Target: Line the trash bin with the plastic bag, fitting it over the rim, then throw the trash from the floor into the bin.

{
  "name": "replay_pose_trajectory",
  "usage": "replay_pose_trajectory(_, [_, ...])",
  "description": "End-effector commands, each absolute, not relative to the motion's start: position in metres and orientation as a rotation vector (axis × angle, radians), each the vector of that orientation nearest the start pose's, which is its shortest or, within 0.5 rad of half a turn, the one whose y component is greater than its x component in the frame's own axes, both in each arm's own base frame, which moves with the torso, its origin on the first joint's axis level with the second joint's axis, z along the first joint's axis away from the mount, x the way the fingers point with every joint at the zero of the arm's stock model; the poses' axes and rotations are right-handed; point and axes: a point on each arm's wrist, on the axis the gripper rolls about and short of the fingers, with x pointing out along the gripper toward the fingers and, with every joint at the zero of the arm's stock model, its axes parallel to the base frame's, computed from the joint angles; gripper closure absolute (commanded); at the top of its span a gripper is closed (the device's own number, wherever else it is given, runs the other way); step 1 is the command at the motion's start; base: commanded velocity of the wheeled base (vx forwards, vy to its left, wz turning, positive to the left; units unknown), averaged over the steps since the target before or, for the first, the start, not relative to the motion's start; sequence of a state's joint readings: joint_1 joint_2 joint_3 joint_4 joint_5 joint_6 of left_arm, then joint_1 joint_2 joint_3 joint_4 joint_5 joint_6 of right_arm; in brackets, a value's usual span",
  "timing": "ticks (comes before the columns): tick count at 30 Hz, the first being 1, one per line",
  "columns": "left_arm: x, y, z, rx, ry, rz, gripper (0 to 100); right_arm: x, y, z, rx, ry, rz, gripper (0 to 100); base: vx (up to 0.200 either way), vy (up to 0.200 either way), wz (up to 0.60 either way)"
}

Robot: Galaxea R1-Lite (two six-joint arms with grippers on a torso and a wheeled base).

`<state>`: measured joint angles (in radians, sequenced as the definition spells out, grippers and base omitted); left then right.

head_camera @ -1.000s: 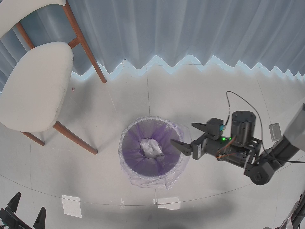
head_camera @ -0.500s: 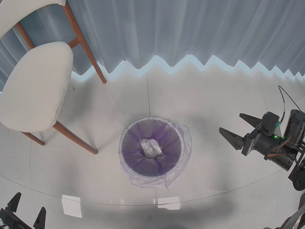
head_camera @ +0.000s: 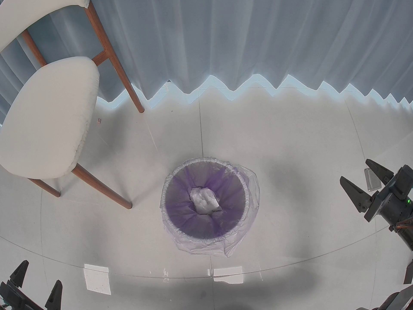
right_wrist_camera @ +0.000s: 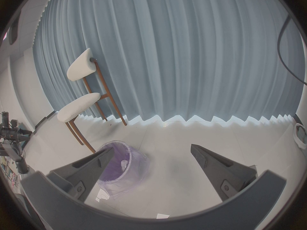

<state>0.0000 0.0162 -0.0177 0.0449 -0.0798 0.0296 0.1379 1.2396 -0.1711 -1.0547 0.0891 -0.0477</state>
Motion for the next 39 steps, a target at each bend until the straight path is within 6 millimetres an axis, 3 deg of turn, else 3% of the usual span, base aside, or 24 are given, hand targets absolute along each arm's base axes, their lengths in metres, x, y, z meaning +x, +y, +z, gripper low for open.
replay_pose_trajectory(1, [-0.023,-0.002,0.071,0.029,0.043,-0.08,0,0.13,0.014,0.165,-0.047,-0.037,0.182,0,0.0,0.0,0.0])
replay_pose_trajectory(14, [-0.023,-0.002,0.071,0.032,0.043,-0.082,0,0.091,0.007,0.151,-0.045,-0.054,0.128,0,0.0,0.0,0.0])
replay_pose_trajectory(21, [-0.023,-0.002,0.071,0.032,0.043,-0.082,0,0.06,0.005,0.14,-0.046,0.0,0.112,0,0.0,0.0,0.0])
replay_pose_trajectory(29, [-0.023,-0.002,0.071,0.032,0.043,-0.082,0,0.018,0.002,0.114,-0.046,0.054,0.115,0,0.0,0.0,0.0])
replay_pose_trajectory(33, [-0.023,-0.002,0.071,0.032,0.043,-0.082,0,-0.02,0.0,0.077,-0.04,0.079,0.123,0,0.0,0.0,0.0])
replay_pose_trajectory(39, [-0.023,-0.002,0.071,0.033,0.043,-0.082,0,-0.017,0.0,0.077,-0.005,0.069,0.068,0,0.0,0.0,0.0])
